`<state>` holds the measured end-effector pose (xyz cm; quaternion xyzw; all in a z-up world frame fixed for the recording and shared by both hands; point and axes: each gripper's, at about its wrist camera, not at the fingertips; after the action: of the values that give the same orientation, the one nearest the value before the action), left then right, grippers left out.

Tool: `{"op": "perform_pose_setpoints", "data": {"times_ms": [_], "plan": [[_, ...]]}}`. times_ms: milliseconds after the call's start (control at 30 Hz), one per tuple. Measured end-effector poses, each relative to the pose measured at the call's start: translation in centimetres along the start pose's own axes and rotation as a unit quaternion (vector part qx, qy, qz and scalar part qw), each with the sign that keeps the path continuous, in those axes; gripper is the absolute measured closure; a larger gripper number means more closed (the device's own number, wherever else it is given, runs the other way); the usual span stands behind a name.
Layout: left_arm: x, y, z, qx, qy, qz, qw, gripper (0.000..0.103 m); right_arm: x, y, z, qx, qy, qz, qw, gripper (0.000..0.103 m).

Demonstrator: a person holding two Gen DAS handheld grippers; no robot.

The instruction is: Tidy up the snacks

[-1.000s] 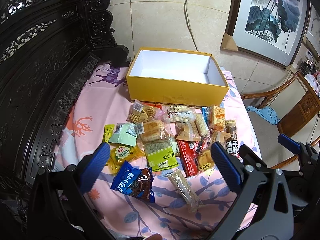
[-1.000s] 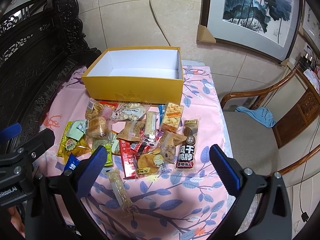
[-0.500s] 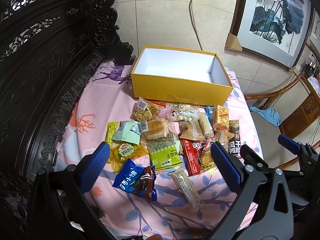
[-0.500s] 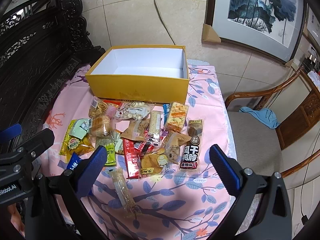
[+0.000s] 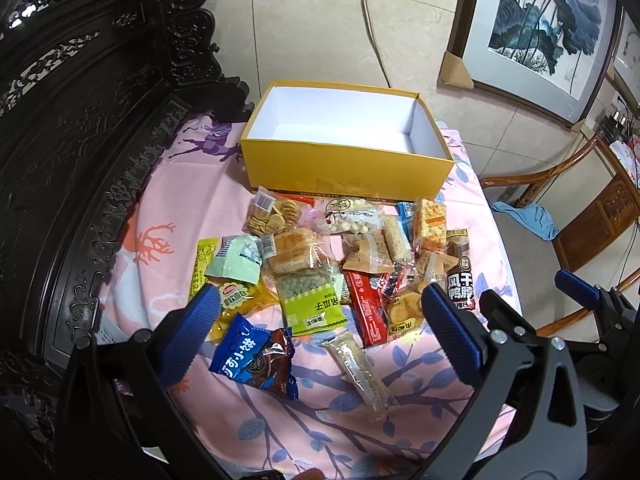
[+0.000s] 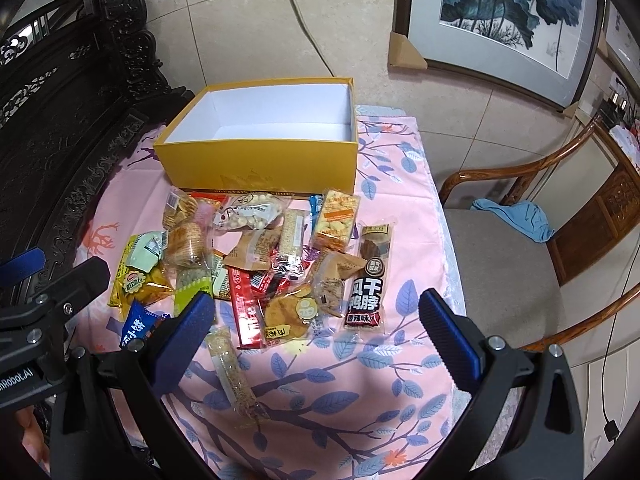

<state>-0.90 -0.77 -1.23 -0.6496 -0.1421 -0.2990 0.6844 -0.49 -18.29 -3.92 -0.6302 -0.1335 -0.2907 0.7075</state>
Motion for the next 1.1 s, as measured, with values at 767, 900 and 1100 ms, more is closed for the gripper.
{"op": "perform_pose_setpoints", "data": {"times_ms": [767,900,1100], "plan": [[0.0,0.7,0.9,0.002,-0.009,0.008,0.9999,0.002,0.2,0.9,0.9,0.006,-0.011,0.012,1.000,0.001],[0.0,1.6,1.7,0.008,-0.018,0.011,0.9998,0.002,0.2,2.0,-0.1,-0.001,0.012,0.028,1.000,0.001],[-0.1,6.4,3.7,0.052,-0.014,0.027,0.9982,0.002,1.5,5.0,-2.4,-0.019,0.033,0.023,0.999,0.001]]}}
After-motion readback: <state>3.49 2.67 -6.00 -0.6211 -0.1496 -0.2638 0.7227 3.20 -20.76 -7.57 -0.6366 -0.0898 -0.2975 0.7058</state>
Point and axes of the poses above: each gripper's, at about its wrist camera, not at the fingertips, and y roughly the way its jaws point, z to its left, x to its top, and after that the axes turned 14 degrees about y, right-handed
